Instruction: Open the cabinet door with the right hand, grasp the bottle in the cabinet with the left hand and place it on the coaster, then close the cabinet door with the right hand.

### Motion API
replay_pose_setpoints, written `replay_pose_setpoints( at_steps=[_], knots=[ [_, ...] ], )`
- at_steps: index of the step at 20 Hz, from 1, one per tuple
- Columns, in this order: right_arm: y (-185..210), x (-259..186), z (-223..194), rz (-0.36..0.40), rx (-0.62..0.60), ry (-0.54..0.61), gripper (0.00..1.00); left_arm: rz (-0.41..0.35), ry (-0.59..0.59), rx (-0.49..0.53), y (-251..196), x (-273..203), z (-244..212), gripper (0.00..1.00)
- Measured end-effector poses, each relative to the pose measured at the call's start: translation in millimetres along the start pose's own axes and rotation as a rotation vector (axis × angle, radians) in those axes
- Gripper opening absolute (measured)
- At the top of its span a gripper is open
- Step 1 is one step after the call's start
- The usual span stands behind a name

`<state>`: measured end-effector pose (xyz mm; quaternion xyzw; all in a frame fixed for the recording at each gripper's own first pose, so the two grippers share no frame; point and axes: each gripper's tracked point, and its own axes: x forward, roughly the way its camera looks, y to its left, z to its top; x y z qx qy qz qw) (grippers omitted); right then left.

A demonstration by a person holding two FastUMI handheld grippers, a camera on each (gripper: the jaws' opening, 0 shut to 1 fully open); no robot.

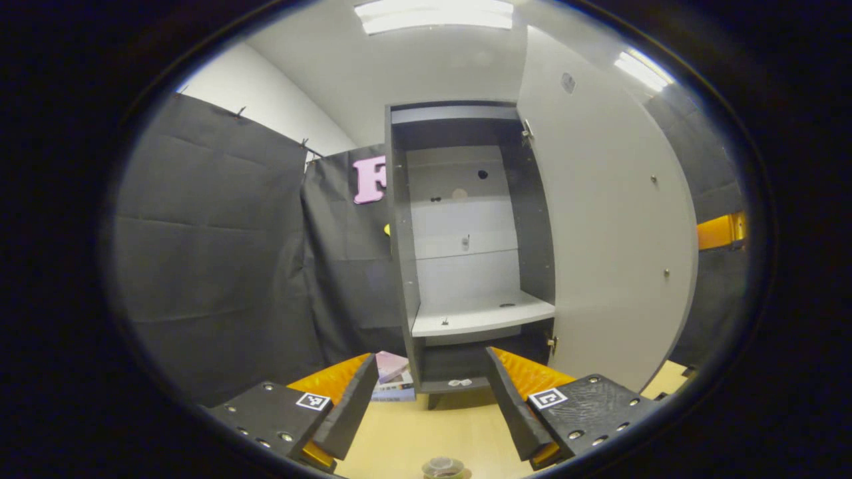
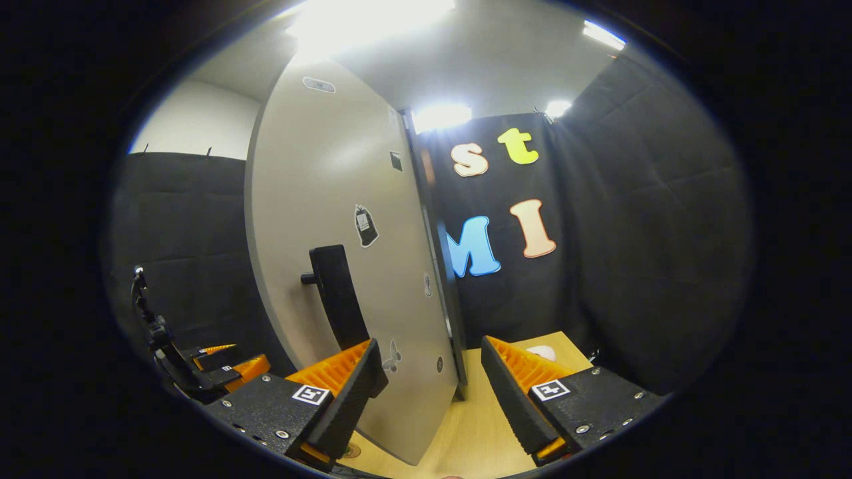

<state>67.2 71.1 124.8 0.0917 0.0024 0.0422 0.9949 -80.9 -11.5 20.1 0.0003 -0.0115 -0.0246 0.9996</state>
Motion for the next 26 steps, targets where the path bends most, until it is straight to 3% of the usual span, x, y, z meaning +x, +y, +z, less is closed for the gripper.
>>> replay_pose_setpoints(
  at_steps=[2, 3, 9, 11, 13, 16, 17, 19, 20, 23, 24, 26],
  knots=[
    [23, 5, -3, -0.001, 0.011, -0.009, 0.94, -0.014, 0.002, 0.000, 13, 7, -4, 0.96],
    [33, 6, -5, 0.000, 0.018, -0.013, 0.94, -0.018, 0.000, 0.001, 21, 10, -6, 0.92],
    [85, 31, -17, -0.005, 0.064, -0.033, 0.95, -0.048, 0.016, 0.001, 70, 24, -23, 0.96],
    [102, 44, -21, 0.002, 0.086, -0.029, 0.94, -0.054, 0.018, -0.003, 82, 24, -27, 0.88],
    [119, 57, -23, 0.012, 0.092, -0.020, 0.94, -0.058, 0.017, 0.007, 93, 22, -27, 0.88],
    [157, 80, -32, 0.083, 0.117, 0.031, 0.90, -0.061, 0.017, -0.006, 102, 17, -27, 0.96],
    [166, 82, -32, 0.095, 0.112, 0.035, 0.95, -0.058, 0.014, -0.014, 104, 16, -27, 0.88],
    [167, 87, -25, 0.083, 0.059, 0.013, 0.95, -0.031, 0.015, -0.009, 108, 13, -24, 0.88],
    [164, 88, -25, 0.067, 0.031, 0.012, 0.95, -0.019, 0.015, -0.010, 107, 13, -23, 0.96],
    [143, 96, -41, -0.024, -0.072, 0.008, 0.95, -0.008, 0.025, -0.019, 101, 20, -23, 0.92],
    [137, 98, -45, -0.048, -0.090, -0.001, 0.95, -0.016, 0.020, -0.030, 95, 26, -19, 0.96],
    [131, 101, -52, -0.080, -0.102, -0.026, 0.95, -0.017, 0.012, -0.039, 80, 35, -9, 0.87]
  ],
)
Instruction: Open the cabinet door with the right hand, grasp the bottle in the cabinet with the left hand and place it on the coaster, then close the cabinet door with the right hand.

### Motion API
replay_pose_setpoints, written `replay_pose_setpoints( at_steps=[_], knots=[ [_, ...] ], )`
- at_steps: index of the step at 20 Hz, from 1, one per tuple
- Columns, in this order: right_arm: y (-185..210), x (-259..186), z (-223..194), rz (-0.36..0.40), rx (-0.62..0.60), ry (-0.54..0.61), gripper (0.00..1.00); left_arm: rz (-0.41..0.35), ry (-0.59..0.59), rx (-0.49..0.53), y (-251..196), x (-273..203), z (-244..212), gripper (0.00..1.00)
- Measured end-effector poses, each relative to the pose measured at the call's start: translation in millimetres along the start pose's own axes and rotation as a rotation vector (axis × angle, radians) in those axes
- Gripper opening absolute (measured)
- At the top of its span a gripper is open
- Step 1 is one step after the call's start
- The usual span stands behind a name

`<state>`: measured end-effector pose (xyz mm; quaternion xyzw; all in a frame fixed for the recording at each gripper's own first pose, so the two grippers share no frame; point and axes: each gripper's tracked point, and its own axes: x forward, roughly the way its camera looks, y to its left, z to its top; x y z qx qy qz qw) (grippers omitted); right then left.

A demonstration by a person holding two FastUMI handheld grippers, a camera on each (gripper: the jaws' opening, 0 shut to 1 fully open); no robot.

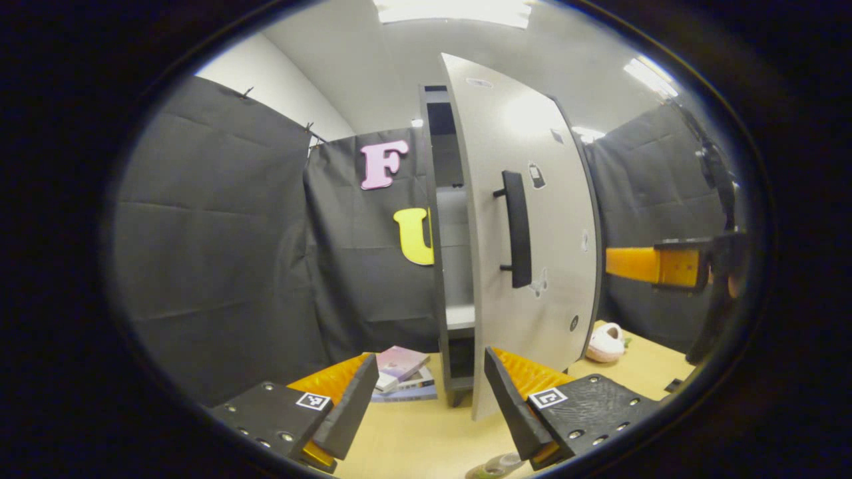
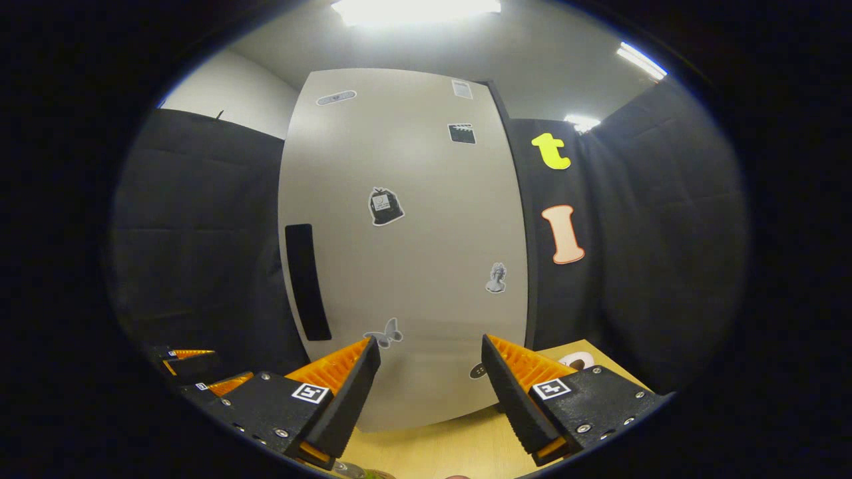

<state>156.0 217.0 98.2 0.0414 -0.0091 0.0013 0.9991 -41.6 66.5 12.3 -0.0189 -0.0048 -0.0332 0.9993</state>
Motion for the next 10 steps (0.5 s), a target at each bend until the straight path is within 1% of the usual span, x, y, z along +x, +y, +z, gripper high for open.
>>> replay_pose_setpoints(
  at_steps=[1, 2, 3, 4, 5, 6, 7, 8, 9, 10],
  knots=[
    [-2, 2, -4, -0.012, -0.006, -0.011, 0.95, -0.002, 0.001, 0.002, -6, 5, 4, 0.96],
    [-3, 2, -4, -0.017, -0.020, -0.024, 0.95, -0.011, -0.003, 0.000, -14, 12, 8, 0.92],
    [-7, 2, -1, -0.027, -0.046, -0.051, 0.95, -0.020, -0.008, 0.000, -23, 18, 13, 0.92],
    [-11, 2, 4, -0.040, -0.073, -0.084, 0.95, -0.022, -0.014, 0.006, -32, 24, 17, 0.92],
    [-13, 3, 7, -0.038, -0.086, -0.112, 0.95, -0.016, -0.016, 0.020, -38, 28, 20, 0.96],
    [-12, 4, 9, -0.027, -0.084, -0.118, 0.90, -0.013, -0.022, 0.032, -45, 30, 23, 0.96],
    [-10, 5, 8, -0.012, -0.076, -0.116, 0.95, -0.014, -0.028, 0.039, -54, 32, 26, 0.92],
    [-11, 7, 8, -0.009, -0.076, -0.112, 0.95, -0.013, -0.037, 0.039, -61, 34, 29, 0.92],
    [-14, 9, 8, -0.009, -0.081, -0.109, 0.95, -0.016, -0.049, 0.030, -68, 39, 32, 0.96],
    [-14, 11, 8, -0.008, -0.085, -0.104, 0.95, -0.017, -0.051, 0.021, -73, 40, 34, 0.92]
  ],
)
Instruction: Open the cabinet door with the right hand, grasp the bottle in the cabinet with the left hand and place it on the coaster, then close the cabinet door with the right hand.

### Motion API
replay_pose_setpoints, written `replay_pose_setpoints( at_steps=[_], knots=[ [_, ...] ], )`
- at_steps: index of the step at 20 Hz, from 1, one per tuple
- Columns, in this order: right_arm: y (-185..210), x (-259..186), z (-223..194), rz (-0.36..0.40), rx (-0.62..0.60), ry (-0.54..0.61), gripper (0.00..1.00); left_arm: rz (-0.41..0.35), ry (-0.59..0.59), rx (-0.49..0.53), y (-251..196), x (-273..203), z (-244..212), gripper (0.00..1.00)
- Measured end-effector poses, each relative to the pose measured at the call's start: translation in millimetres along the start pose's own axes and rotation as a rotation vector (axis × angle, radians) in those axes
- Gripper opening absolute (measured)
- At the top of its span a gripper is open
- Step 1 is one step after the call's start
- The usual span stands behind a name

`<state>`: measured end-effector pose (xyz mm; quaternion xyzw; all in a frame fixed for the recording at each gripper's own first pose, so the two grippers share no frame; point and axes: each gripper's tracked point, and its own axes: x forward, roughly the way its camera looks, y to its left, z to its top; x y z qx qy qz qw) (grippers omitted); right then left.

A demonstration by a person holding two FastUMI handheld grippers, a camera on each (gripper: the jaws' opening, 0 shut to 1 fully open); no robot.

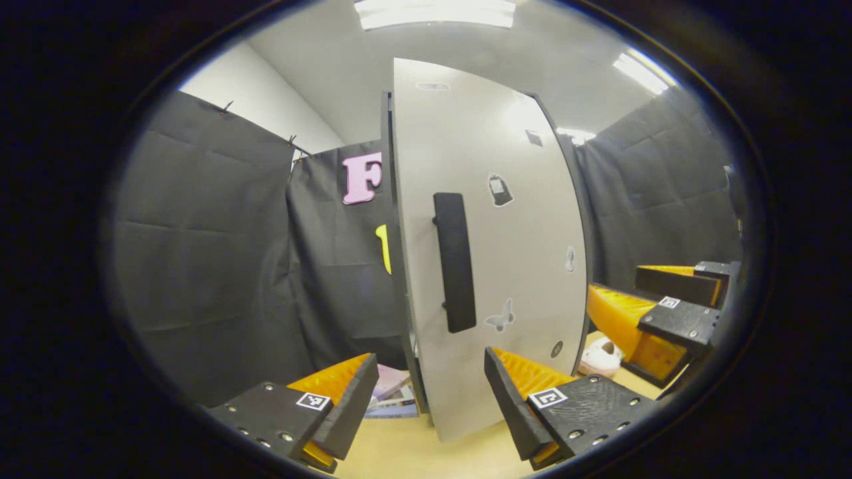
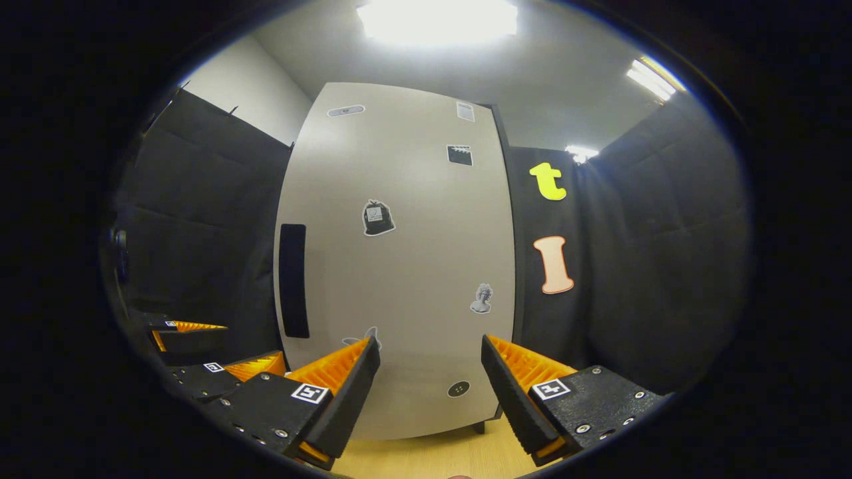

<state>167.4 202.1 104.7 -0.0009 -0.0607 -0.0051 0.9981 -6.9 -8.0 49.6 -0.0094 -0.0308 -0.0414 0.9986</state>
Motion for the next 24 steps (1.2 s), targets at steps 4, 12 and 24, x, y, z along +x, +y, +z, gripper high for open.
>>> replay_pose_setpoints(
  at_steps=[4, 12, 24],
  knots=[
    [0, 4, -7, 0.011, 0.004, 0.031, 0.95, 0.006, -0.008, -0.045, -8, 2, 7, 0.96],
    [-5, -8, -17, 0.005, 0.021, 0.067, 0.95, 0.021, -0.025, -0.024, -11, -7, 14, 0.92],
    [-11, -9, -5, -0.006, -0.004, 0.039, 0.95, 0.027, -0.063, -0.059, -11, -11, 22, 0.96]
  ],
)
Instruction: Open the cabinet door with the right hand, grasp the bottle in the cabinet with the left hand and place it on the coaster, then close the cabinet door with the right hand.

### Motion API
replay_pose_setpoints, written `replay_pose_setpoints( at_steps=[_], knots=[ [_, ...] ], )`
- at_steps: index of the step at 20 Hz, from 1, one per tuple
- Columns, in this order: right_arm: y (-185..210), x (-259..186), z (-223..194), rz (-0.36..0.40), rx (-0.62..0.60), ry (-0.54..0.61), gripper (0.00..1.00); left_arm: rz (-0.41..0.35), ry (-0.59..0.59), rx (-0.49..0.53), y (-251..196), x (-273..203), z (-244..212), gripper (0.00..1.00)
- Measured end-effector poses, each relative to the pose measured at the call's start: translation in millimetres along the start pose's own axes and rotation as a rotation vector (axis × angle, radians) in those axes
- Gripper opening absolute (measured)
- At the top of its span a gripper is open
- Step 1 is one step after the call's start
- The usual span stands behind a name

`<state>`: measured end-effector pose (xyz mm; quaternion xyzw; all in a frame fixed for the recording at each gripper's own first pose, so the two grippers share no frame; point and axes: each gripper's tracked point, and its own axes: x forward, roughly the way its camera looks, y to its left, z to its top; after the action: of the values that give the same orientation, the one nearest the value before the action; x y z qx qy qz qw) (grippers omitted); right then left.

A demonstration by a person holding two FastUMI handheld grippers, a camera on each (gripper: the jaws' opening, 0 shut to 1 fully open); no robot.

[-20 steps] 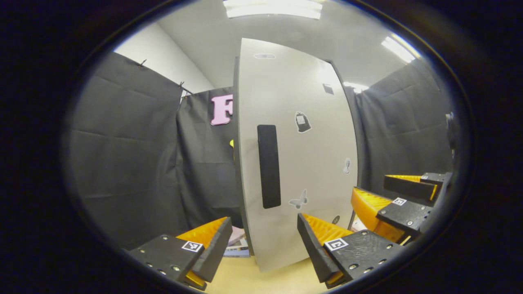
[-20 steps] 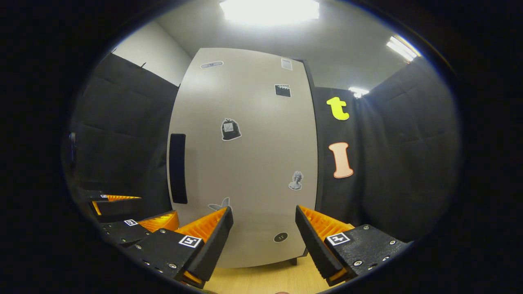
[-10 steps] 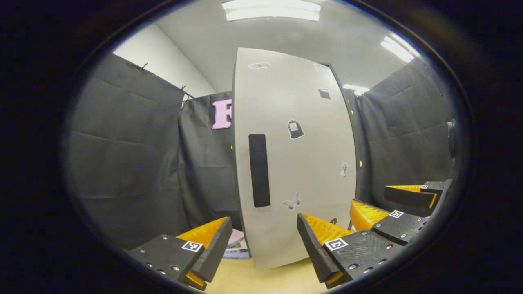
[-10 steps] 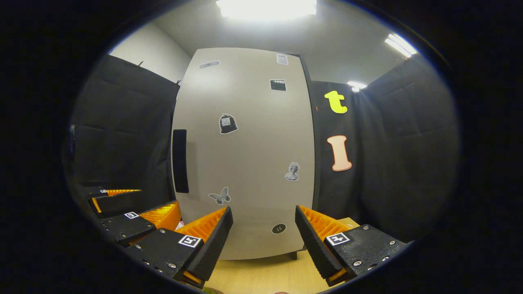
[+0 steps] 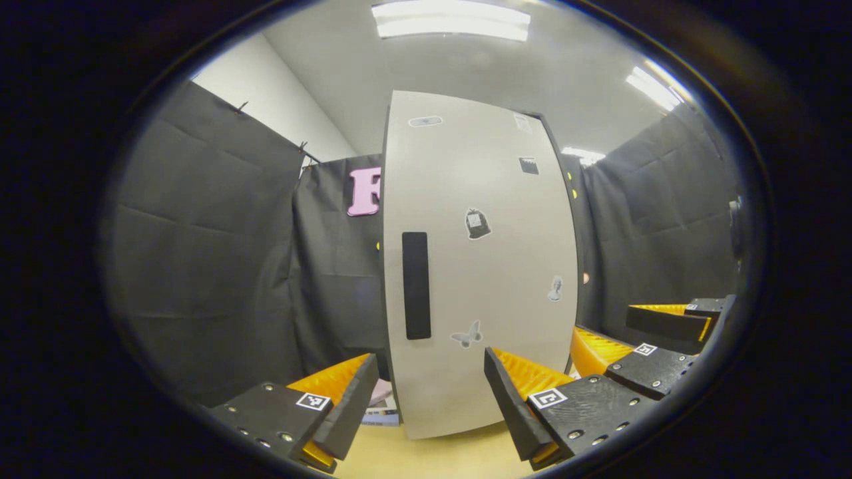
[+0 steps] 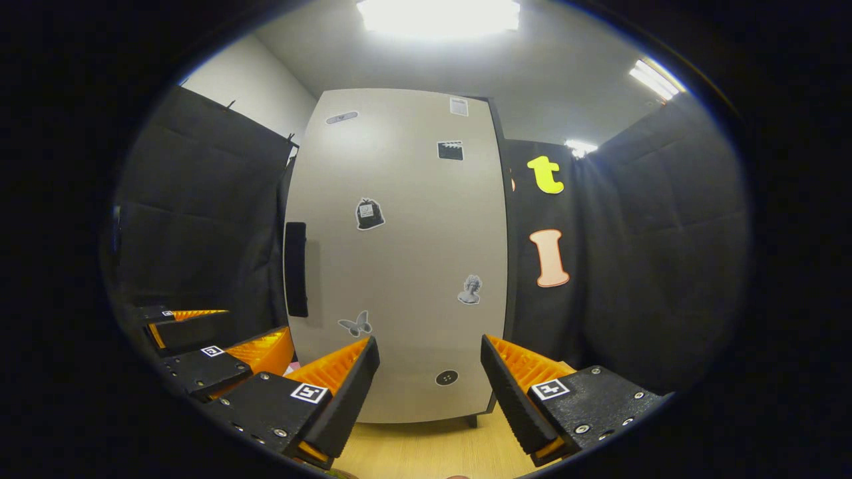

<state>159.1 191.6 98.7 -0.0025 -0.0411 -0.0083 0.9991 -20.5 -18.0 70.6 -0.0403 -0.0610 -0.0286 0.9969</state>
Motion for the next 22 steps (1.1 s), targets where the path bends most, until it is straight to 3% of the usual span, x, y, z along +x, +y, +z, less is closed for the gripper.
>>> replay_pose_setpoints(
  at_steps=[7, 9, 11, 13, 14, 21, 22],
  knots=[
    [2, 6, 0, -0.002, 0.008, 0.012, 0.94, 0.006, 0.006, -0.010, 4, 5, -7, 0.91],
    [4, 6, 0, 0.005, 0.017, 0.014, 0.94, 0.004, 0.015, -0.013, 4, 4, -11, 0.96],
    [6, 6, 1, 0.008, 0.003, 0.012, 0.94, 0.003, 0.015, -0.024, 6, 8, -13, 0.92],
    [6, 6, 4, 0.006, -0.007, 0.005, 0.94, 0.011, 0.013, -0.025, 9, 7, -13, 0.96],
    [6, 7, 2, 0.004, -0.005, 0.009, 0.94, 0.015, 0.010, -0.019, 8, 6, -11, 0.92],
    [9, 5, 1, 0.016, 0.018, 0.019, 0.94, 0.005, -0.015, -0.006, 4, 0, -2, 0.92],
    [9, 5, 1, 0.022, 0.019, 0.019, 0.94, 0.002, -0.020, -0.010, 4, 0, -1, 0.96]
  ],
)
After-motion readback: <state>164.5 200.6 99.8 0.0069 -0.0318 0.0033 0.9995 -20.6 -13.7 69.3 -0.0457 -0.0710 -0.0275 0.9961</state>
